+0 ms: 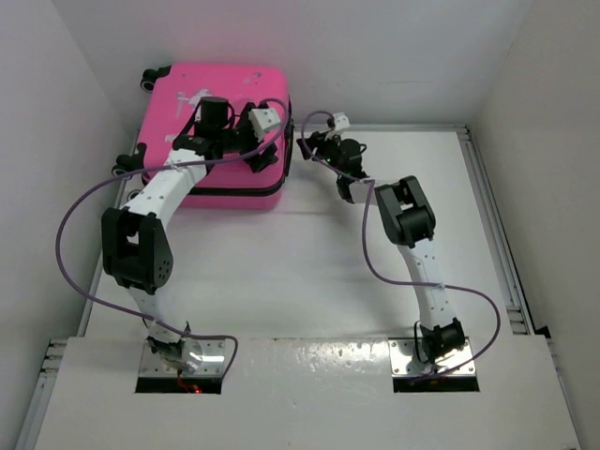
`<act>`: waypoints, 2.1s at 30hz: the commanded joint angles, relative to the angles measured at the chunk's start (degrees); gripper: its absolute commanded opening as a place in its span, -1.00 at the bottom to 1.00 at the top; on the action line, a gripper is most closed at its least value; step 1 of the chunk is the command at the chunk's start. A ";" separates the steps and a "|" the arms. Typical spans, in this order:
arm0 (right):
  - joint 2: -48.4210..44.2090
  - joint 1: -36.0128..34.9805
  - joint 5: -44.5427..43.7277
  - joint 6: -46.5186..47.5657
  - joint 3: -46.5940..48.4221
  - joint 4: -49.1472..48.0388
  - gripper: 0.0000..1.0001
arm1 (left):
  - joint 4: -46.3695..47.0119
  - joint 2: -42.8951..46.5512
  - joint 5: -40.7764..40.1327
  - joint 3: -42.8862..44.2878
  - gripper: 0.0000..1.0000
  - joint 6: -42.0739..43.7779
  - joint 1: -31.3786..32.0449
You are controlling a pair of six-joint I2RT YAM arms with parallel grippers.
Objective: Pack the luggage
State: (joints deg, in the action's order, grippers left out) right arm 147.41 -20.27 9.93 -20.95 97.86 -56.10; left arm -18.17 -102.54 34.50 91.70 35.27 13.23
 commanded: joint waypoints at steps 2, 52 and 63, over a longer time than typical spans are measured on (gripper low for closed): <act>-10.13 2.95 1.29 -14.89 -2.42 5.86 -0.01 | 4.10 2.87 -2.16 -0.03 0.80 -11.44 -4.09; 3.34 0.06 26.55 -55.60 3.93 20.86 -1.00 | 2.88 12.53 -21.15 -9.60 0.80 -15.06 1.71; -18.10 -5.12 27.77 -56.39 -29.87 10.22 -1.00 | 6.66 30.63 -12.55 -29.45 0.78 -11.63 0.13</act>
State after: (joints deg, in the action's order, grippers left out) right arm 135.37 -20.60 29.52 -77.41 77.30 -46.81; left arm -11.46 -76.58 17.58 66.00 22.04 14.02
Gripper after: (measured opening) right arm 0.218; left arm 0.890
